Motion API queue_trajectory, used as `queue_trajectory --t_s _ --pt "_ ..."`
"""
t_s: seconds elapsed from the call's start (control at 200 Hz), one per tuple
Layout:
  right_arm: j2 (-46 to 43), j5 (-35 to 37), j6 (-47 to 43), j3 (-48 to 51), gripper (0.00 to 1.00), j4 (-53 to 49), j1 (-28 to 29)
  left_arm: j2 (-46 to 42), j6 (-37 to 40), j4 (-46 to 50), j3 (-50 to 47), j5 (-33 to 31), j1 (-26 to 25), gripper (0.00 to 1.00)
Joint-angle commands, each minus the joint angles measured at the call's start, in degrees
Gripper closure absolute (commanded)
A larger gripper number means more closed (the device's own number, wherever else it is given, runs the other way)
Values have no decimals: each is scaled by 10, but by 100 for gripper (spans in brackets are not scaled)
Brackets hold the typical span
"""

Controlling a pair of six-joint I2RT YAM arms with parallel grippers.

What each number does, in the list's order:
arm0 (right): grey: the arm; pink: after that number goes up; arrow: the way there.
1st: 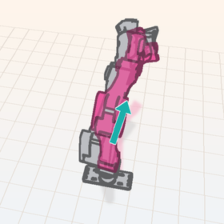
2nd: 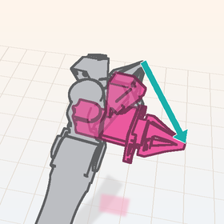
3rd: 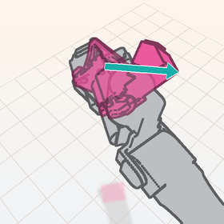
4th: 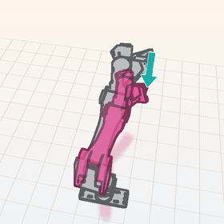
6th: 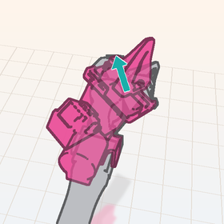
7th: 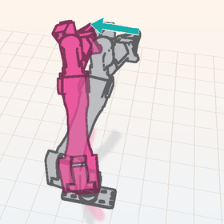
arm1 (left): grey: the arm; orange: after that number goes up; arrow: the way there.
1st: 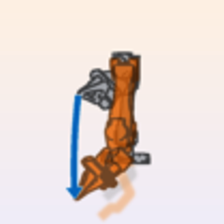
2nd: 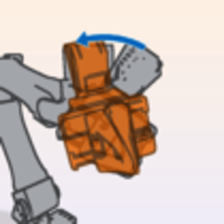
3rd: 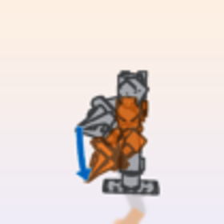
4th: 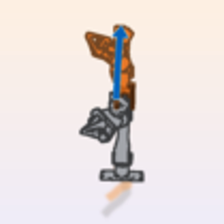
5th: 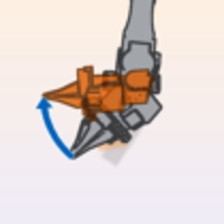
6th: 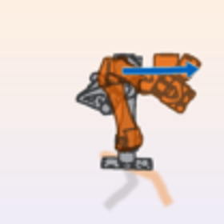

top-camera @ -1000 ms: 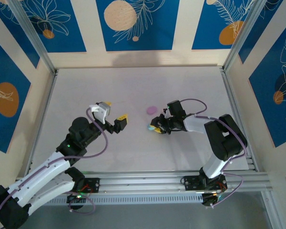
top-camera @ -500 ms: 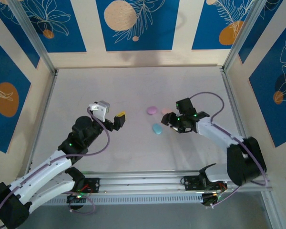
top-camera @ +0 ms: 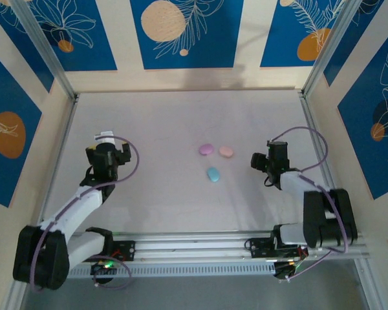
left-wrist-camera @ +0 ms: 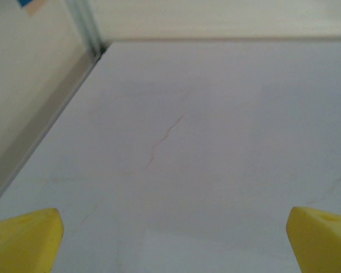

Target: Insert wireless bluetooth earbuds into charging case

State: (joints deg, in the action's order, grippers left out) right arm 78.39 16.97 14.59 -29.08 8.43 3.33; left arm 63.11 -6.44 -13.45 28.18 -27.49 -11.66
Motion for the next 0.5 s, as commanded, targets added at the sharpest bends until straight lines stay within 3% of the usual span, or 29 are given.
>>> queue_trajectory --t_s 0.0,0.075,0.17,0.225,0.265,0.32,0.365,0.435,0.47,0.485,0.495 --pt "22 -109 -87 -10 30 179 0 50 43 -112 -36 -2 20 0" --pt "39 -143 -138 -3 30 235 -2 96 60 -184 -52 19 25 0" --pt "51 -176 -123 29 30 300 -26 152 76 -265 -59 35 28 0" --pt "74 -231 -124 69 30 394 -42 166 82 -298 -63 65 35 0" --pt "101 -228 -112 88 29 471 -42 184 75 -362 -80 90 46 0" --pt "75 -222 -121 71 28 395 -42 213 57 -404 -95 110 64 0" --pt "90 -206 -110 67 27 412 -42 224 54 -433 -102 158 80 0" --pt "85 -138 -86 47 25 363 -41 261 64 -469 -106 194 83 0" --pt "90 -124 -91 54 21 386 -33 275 68 -503 -108 200 83 0" --pt "90 -115 -91 54 5 386 -30 267 63 -484 -105 198 84 0" --pt "89 -112 -92 53 1 382 -29 261 60 -465 -101 194 84 0"
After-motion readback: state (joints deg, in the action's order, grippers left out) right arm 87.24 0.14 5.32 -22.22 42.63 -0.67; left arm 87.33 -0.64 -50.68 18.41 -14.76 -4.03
